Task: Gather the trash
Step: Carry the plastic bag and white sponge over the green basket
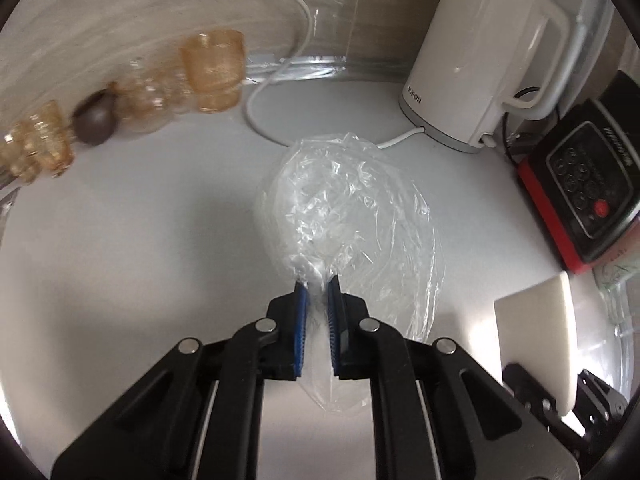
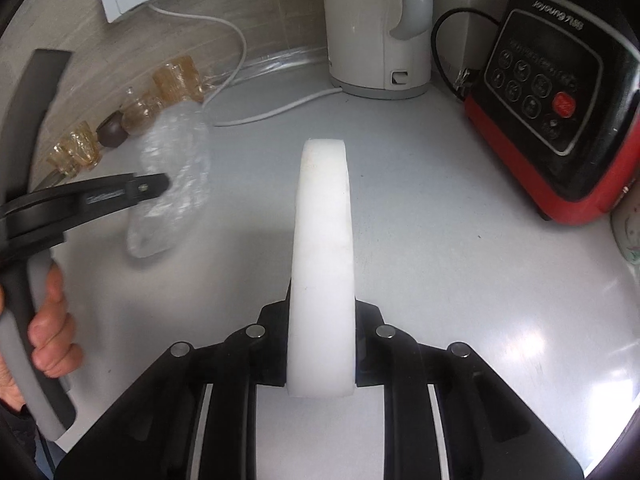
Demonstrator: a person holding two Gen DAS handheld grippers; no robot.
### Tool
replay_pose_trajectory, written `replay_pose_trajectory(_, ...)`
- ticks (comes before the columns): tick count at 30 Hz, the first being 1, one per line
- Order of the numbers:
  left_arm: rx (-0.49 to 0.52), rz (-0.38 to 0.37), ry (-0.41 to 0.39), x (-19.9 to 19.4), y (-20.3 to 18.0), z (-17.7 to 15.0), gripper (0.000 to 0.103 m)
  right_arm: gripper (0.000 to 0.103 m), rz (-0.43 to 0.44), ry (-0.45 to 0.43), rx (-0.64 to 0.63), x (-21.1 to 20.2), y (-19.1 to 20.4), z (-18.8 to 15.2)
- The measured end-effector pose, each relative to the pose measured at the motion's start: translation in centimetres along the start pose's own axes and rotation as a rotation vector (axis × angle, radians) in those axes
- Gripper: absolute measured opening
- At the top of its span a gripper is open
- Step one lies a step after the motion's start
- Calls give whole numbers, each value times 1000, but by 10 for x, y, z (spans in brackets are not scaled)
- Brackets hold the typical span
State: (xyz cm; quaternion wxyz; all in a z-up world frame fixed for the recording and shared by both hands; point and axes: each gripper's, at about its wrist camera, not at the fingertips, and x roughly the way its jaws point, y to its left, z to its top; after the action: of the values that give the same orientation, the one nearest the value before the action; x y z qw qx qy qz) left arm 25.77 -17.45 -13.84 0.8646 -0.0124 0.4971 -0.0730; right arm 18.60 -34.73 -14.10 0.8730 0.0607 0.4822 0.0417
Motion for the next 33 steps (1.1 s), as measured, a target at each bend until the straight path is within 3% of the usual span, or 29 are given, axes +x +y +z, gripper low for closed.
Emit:
replay_pose_trajectory(8, 4, 47, -20, -85, 26, -58, 9, 20, 9, -13, -10, -53, 26, -42)
replay_pose_trajectory(18, 42, 9, -18, -171, 50, -139, 9, 20, 13, -8, 9, -114, 70, -111)
replay_pose_trajectory(33, 142, -60, -20, -239, 74, -226, 10, 20, -36, 7, 39, -173, 130, -202)
